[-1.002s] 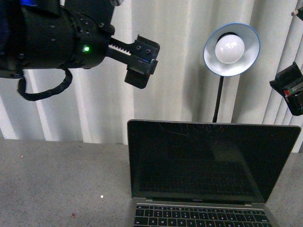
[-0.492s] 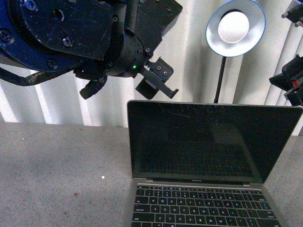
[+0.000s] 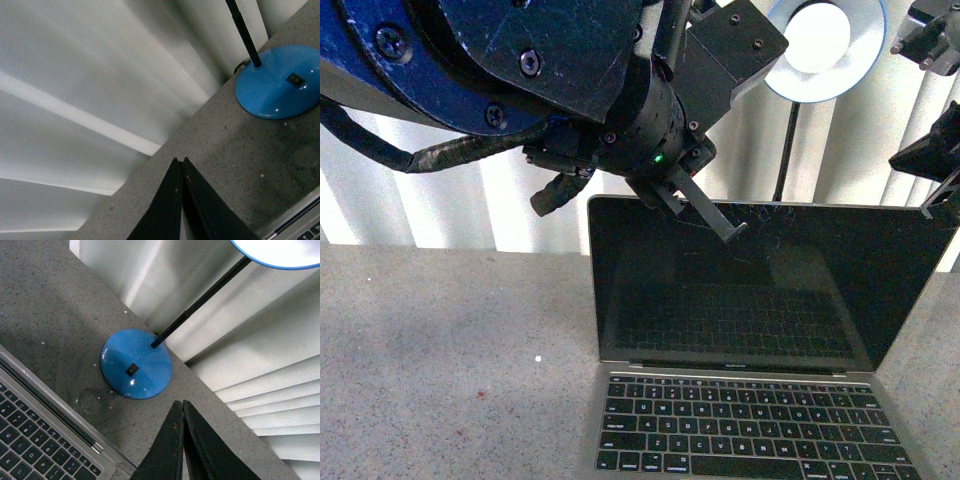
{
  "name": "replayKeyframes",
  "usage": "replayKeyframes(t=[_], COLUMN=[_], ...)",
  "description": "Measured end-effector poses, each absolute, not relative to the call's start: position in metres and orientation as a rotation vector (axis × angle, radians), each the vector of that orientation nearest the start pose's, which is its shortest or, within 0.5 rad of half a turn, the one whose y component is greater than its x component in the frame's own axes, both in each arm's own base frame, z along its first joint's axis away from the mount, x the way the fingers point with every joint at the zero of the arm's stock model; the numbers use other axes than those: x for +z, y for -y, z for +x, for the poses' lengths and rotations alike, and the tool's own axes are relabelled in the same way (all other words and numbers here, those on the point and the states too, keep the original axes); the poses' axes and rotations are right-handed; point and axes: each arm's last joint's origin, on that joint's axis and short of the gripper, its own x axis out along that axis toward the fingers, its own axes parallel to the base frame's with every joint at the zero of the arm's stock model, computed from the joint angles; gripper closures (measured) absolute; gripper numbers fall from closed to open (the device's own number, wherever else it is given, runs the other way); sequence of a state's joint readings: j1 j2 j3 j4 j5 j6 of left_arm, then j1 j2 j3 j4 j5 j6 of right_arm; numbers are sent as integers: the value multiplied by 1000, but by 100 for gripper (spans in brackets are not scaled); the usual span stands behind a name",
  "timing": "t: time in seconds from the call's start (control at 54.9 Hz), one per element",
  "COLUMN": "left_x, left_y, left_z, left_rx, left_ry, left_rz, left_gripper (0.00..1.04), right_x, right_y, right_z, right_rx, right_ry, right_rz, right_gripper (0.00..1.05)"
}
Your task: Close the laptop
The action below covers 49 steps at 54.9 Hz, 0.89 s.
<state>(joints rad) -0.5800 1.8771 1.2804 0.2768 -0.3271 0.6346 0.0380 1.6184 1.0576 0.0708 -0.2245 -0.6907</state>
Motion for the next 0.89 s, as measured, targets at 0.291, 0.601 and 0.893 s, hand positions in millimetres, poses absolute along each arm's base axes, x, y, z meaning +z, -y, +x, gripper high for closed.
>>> replayKeyframes(t=[0.291, 0.601, 0.893], left_x=[229, 225, 227], left_y=[229, 237, 237], left_z=[358, 351, 341], left_rx=[-377, -414, -449], left_ry=[-246, -252, -298], left_rz=[835, 853, 894], left_gripper=[101, 101, 101], right_x=[244, 232, 228], right_y=[-32, -26, -21], right_z=[358, 355, 345], right_rx=[494, 525, 563], right_ry=[-400, -463, -524], right_rz=[-686, -731, -752], right_gripper=[102, 102, 102])
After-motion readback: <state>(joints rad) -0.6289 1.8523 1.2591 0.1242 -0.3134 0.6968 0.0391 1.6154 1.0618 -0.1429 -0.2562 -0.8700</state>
